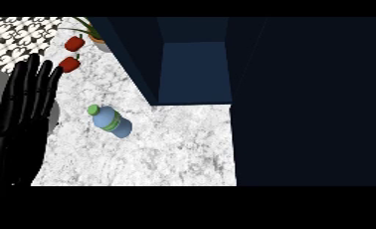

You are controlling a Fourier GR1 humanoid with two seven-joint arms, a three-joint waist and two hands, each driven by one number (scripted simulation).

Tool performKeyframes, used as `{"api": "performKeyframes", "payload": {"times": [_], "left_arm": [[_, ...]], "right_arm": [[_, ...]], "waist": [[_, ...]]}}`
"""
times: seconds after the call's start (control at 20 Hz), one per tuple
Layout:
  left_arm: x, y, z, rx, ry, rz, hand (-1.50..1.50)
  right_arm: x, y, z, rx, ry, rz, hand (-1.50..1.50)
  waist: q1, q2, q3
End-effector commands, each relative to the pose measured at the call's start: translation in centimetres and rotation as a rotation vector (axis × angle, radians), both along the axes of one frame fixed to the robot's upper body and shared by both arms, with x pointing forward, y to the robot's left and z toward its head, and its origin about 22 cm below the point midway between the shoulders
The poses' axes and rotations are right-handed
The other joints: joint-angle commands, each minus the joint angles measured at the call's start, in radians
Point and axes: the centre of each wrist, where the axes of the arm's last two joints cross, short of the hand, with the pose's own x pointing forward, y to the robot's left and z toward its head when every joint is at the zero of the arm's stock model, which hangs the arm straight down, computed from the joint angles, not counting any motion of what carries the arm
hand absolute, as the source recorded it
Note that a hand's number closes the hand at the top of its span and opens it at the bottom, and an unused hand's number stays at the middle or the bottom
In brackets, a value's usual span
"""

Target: Pick up the bottled water, place it into the cabinet and close the cabinet

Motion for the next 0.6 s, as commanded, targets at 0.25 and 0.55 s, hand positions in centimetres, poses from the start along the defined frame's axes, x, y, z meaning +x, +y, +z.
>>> {"api": "performKeyframes", "payload": {"times": [0.25, 0.55], "left_arm": [[0.2, 0.7, 0.8, -0.077, -0.016, 0.523, -1.50], [-0.5, -2.4, 1.1, -0.293, 0.222, 0.553, -1.50]], "right_arm": [[-2.7, 0.0, 2.0, 0.052, -0.108, 0.029, -1.50], [-5.7, -0.2, 1.0, 0.121, 0.192, 0.136, -1.50]], "waist": [[0.006, 0.002, -0.025], [0.002, 0.003, -0.025]]}}
